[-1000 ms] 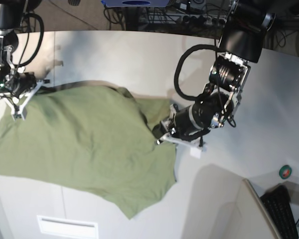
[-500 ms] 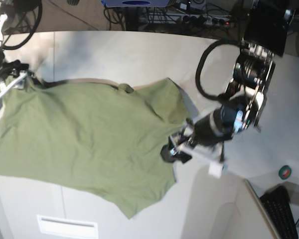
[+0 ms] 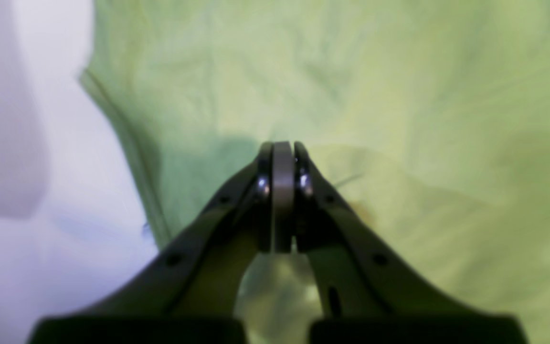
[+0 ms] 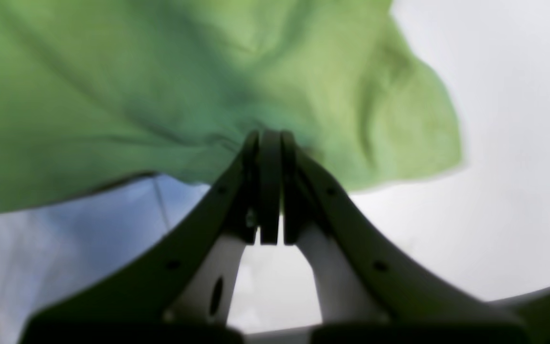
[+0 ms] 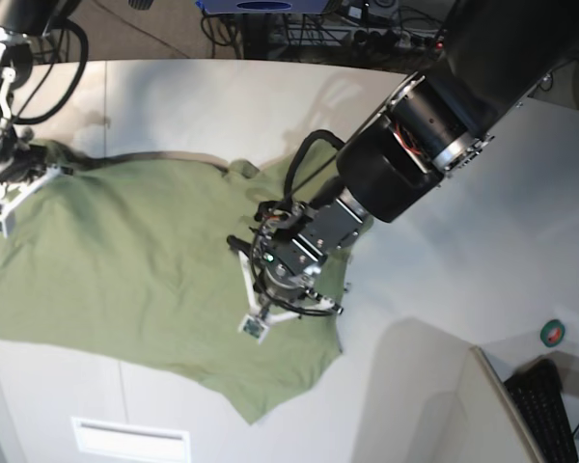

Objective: Layout the t-shirt on the table in an organized manner, then fold the t-shirt properly
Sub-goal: 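Grasp the t-shirt edge with the left gripper and smooth it outward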

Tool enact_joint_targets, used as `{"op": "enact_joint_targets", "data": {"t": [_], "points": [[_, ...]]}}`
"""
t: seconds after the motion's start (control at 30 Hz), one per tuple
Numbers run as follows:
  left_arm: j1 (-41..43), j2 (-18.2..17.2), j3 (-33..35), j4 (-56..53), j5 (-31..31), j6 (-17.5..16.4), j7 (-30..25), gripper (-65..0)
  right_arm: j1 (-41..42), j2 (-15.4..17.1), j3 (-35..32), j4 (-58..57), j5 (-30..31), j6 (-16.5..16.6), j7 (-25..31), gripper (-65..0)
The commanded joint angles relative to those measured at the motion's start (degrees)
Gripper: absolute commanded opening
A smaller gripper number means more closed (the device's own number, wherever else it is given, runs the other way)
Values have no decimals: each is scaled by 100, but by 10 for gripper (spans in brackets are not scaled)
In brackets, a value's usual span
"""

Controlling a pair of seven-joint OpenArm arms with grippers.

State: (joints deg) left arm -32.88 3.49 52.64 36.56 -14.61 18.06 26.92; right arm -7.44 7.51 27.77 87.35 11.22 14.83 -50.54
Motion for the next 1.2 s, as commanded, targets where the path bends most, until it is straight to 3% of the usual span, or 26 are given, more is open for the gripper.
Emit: {"op": "enact_joint_targets", "data": {"t": [0.0,0.13,0.27,0.47,0.63,0.73,0.8,0.93,1.1,1.17], "points": [[-92,122,24,-100,252,53,-59,-650,212,115,49,-194,-19,-19,83,-650],[330,113,-3,76,964,53,64,-650,810,546,164,-1496,-19,-19,127,-650],[796,-388,24,1078,1114,44,996,-650,1443,880,146,-2709,-19,-19,461,-650],[1746,-1373,24,3540,1096,26,2148,-650,2410,1135,5,-4458,-19,-2,918,-650],[2458,-1531,-20,5017,1096,-782,2807,-650,2955,1021,-1049,-4942,-10,-2,1235,-650],[2704,-1452,-20,5571,1088,-817,2869,-650,3254,818,-1524,-4933,-10,-2,1384,-650],[2713,-1197,-20,5835,1105,-817,2878,-650,3491,766,-1709,-4933,-10,-2,1402,-650],[2396,-1135,-504,5870,1158,-817,2886,-650,3808,818,-1779,-4704,-10,-2,1024,-650],[1693,-1426,-1673,5061,1123,-844,2842,-650,2894,906,-1779,-2049,-1,-10,-313,-650],[1200,-1496,-1840,4437,1131,-844,2807,-650,2349,607,-1805,-757,-1,-19,-849,-650]]}}
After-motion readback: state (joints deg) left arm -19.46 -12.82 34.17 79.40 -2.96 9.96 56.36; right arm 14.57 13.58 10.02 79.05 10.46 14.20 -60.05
